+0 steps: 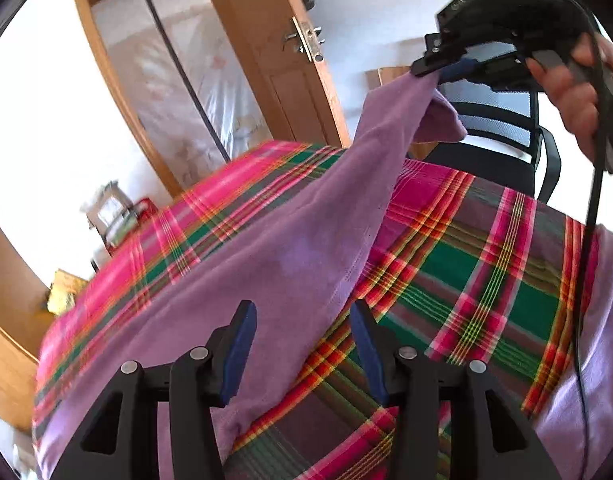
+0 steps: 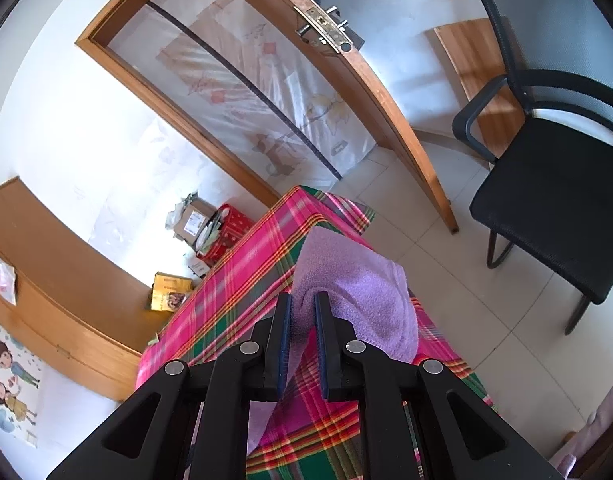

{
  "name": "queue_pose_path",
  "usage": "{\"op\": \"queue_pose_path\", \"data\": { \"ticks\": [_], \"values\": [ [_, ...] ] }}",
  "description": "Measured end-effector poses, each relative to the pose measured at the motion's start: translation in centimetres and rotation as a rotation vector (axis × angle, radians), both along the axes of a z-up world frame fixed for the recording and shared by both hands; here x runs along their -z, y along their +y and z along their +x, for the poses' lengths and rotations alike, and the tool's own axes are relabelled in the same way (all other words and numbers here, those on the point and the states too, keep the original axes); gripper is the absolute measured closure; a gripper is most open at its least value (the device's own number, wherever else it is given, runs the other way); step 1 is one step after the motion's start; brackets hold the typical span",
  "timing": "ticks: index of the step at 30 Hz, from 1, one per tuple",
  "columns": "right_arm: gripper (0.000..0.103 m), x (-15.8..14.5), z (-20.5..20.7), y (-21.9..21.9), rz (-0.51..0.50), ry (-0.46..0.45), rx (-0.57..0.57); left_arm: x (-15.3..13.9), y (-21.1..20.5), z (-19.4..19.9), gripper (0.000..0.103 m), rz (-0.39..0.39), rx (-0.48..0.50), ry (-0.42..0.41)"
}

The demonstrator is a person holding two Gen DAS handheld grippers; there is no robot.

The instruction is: Fold clothes

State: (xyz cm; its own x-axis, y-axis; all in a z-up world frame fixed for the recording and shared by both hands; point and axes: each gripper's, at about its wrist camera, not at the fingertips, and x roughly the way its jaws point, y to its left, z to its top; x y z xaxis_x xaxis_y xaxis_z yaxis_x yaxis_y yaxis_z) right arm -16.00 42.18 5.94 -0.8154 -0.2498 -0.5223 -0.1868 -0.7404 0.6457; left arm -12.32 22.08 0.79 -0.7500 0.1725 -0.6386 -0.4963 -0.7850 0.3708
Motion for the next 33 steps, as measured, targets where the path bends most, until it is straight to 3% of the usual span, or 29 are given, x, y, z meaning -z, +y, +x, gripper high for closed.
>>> {"op": "queue_pose_path", "data": {
  "ticks": [10,17,19,23,33],
  "values": [
    [0.091,-0.6,0.2,-0.2,0.004,0.019,-0.013,1.5,2.5,-0.7,0.054,-0.106,0.051,-0.011],
    [0.091,-0.9,0.3,-0.1,0.01,0.024,-0.02,1.4,1.7,-3.1,0.054,-0.036,-0.043,-0.096],
    [0.091,-0.8,0.2,0.0,0.01,0.021,-0.019,1.3,1.3,-3.3,0.064,-0.018,-0.042,-0.12],
    [0.091,-0.3,0.2,0.2,0.006,0.009,-0.015,1.4,0.6,-3.6,0.094,-0.015,-0.064,-0.141],
    [0.091,1.0,-0.1,0.9,0.004,-0.026,-0.003,0.2,-0.2,-1.6,0.1,0.036,-0.033,-0.142]
  ]
}}
